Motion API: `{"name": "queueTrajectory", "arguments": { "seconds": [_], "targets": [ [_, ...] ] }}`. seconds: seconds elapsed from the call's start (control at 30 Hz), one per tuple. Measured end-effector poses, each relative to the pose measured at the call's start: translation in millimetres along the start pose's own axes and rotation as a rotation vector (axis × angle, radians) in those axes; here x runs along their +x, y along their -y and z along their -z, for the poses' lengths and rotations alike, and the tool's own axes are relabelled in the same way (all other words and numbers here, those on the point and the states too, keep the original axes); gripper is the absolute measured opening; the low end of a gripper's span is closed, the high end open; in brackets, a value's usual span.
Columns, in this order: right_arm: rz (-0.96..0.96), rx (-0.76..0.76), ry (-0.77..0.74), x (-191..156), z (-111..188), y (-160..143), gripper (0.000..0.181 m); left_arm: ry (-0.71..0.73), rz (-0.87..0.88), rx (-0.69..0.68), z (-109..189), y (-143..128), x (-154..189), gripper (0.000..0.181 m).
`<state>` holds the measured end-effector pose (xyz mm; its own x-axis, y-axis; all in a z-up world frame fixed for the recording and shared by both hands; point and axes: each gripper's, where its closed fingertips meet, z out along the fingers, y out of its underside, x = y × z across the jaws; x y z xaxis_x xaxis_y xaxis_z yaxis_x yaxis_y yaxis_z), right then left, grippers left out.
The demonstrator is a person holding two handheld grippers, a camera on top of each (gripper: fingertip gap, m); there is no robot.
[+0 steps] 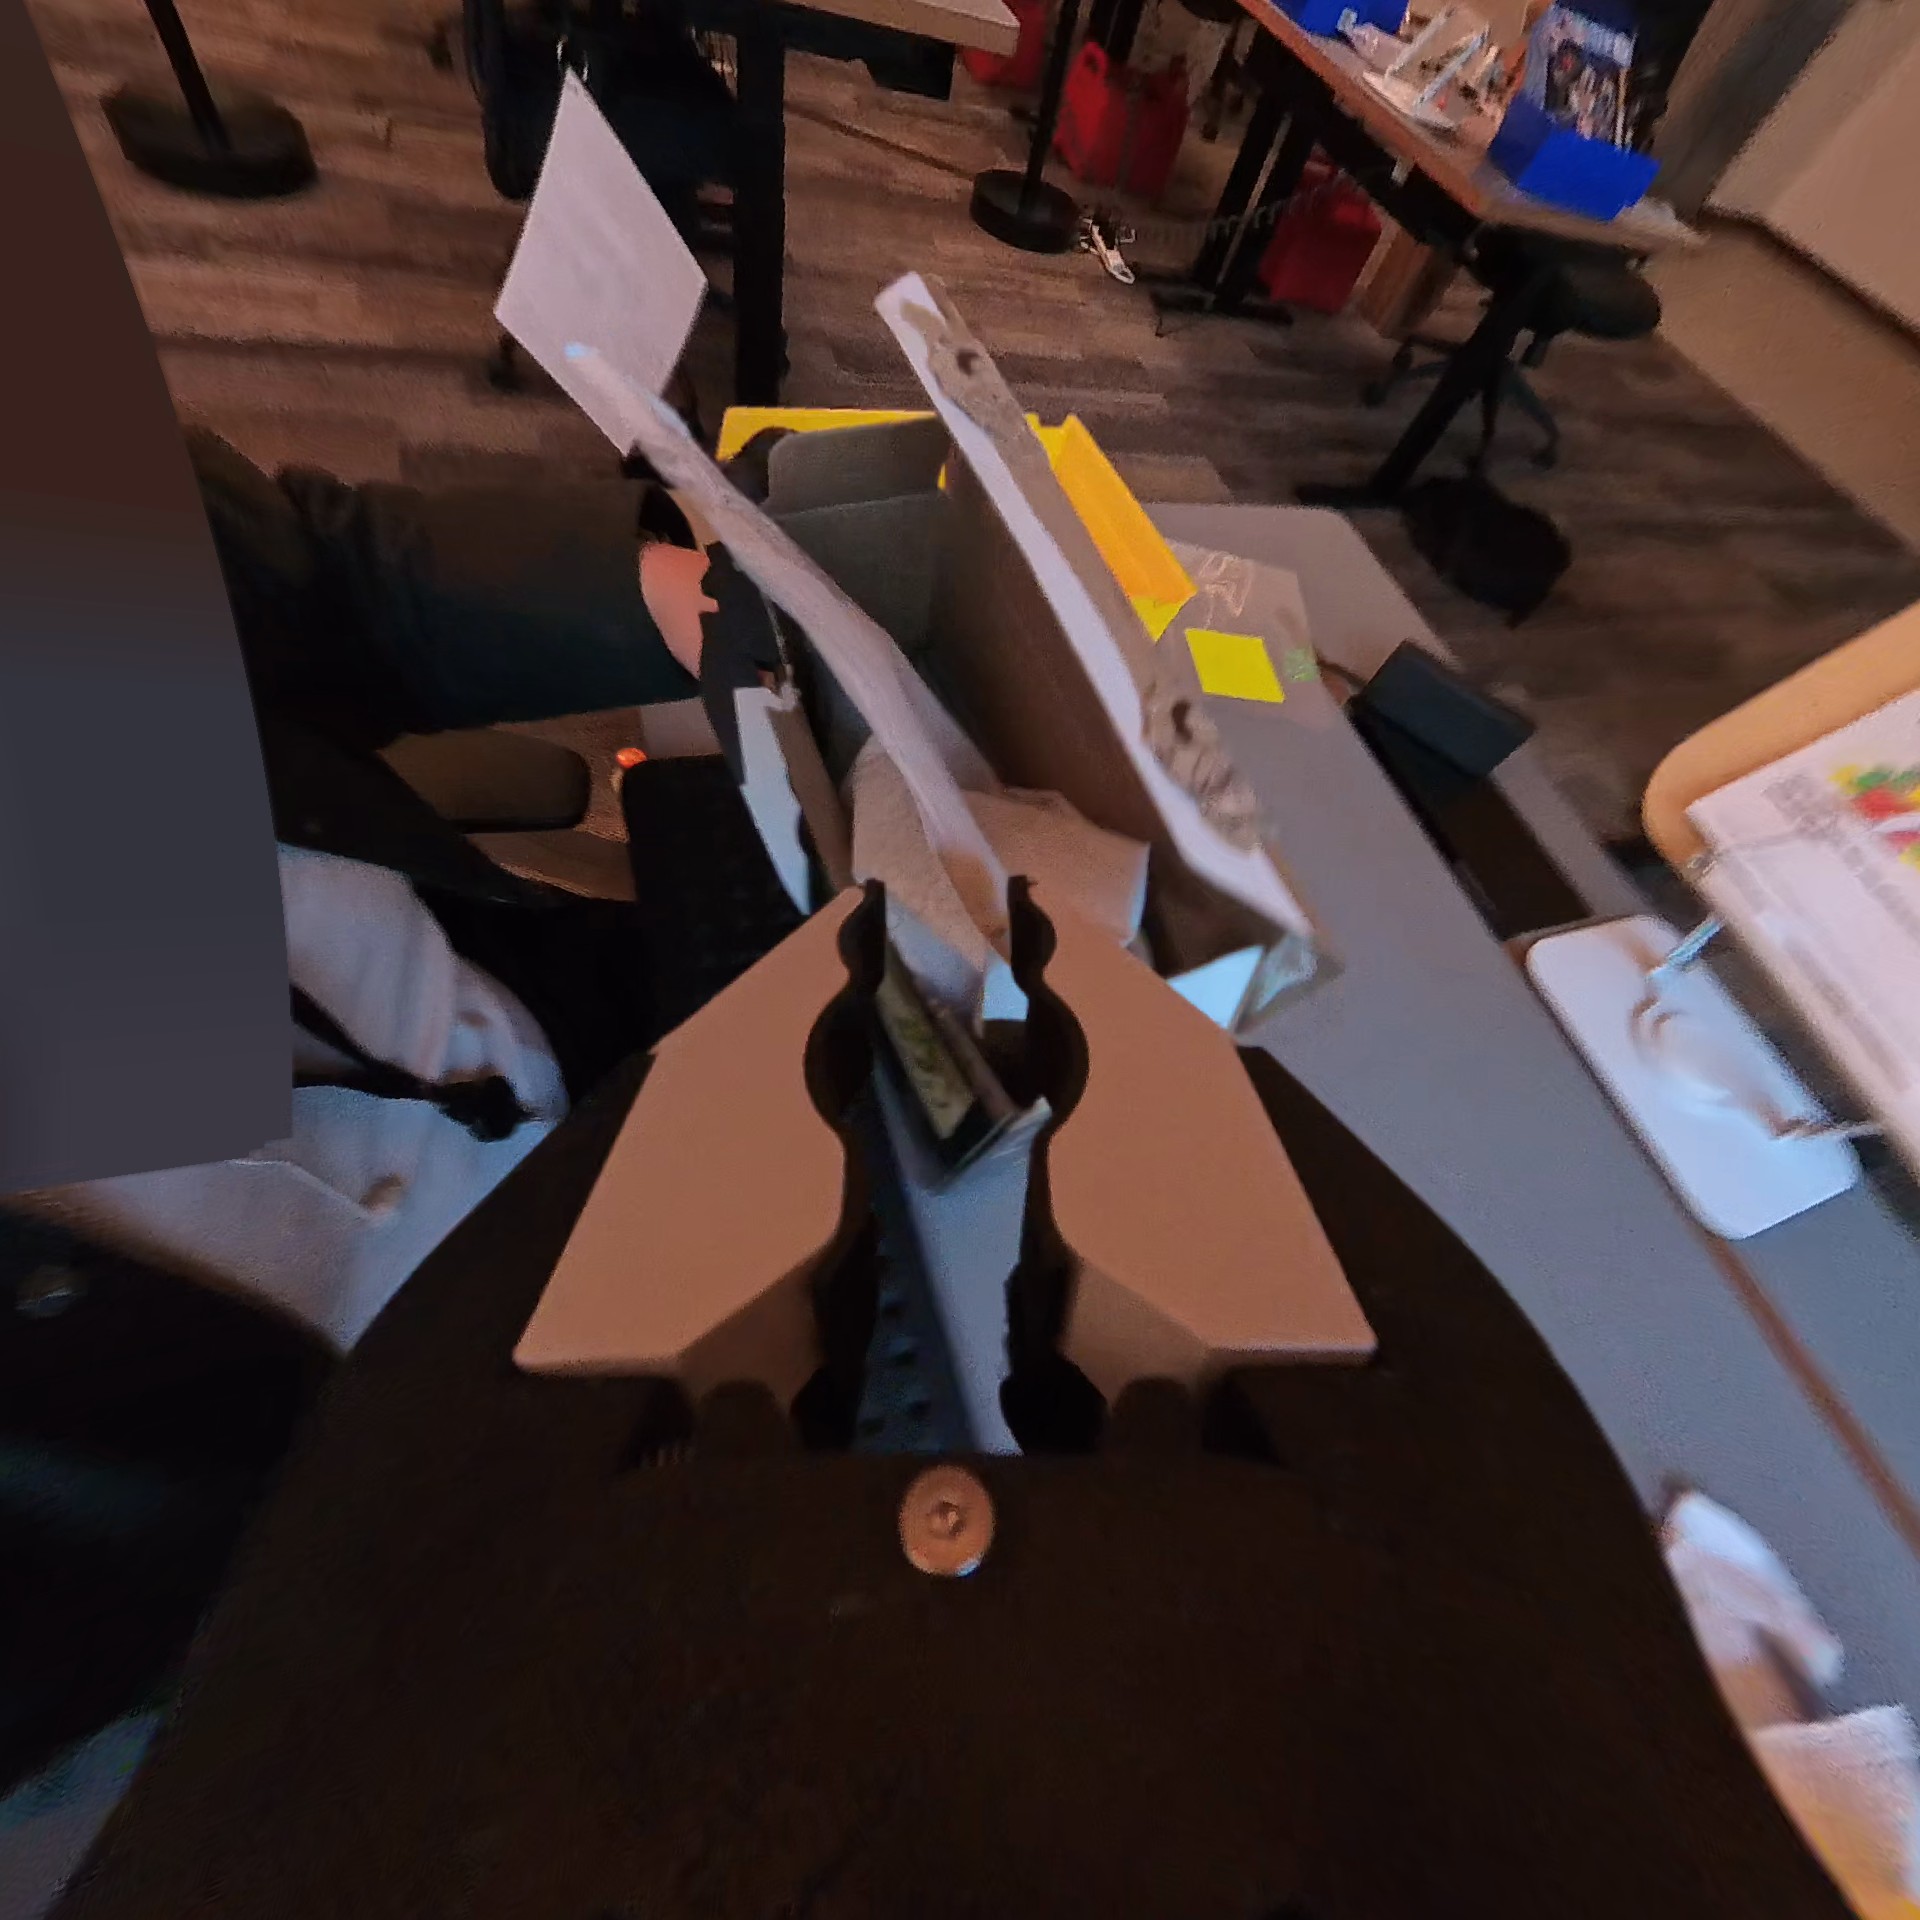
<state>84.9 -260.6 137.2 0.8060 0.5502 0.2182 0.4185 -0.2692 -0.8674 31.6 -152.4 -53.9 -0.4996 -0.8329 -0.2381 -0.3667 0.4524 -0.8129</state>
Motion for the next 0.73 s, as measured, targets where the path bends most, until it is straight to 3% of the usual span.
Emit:
{"name": "queueTrajectory", "arguments": {
  "seconds": [0.13, 0.23, 0.33, 0.43, 0.53, 0.63, 0.73],
  "targets": [
    [-0.097, 0.049, -0.009, -11.8, 6.4, -12.1, 0.033, 0.019, -0.02, 0.043, -8.4, 5.8, 2.5, 0.087],
    [-0.046, 0.159, -0.105, -9.8, 31.3, 0.7, 0.038, 0.026, -0.02, 0.051, -14.5, 6.4, 3.3, 0.087],
    [0.0, 0.19, -0.041, -28.9, 39.3, -0.6, 0.036, 0.032, -0.007, 0.047, -21.6, -0.4, 2.4, 0.087],
    [0.004, 0.022, -0.032, -31.0, 9.2, -24.9, 0.044, 0.032, 0.032, 0.082, -26.3, 1.0, 0.7, 0.087],
    [0.226, -0.17, -0.253, -2.7, -16.8, -40.1, 0.045, 0.03, 0.046, 0.114, -28.2, 3.8, -0.5, 0.087],
    [0.351, -0.345, -0.211, -4.6, -42.2, -57.2, 0.047, 0.031, 0.045, 0.151, -28.4, 6.2, -0.5, 0.087],
    [0.373, -0.502, -0.221, 7.5, -53.2, -76.3, 0.074, 0.036, 0.058, 0.163, -28.9, 6.4, -2.4, 0.087]
  ]
}}
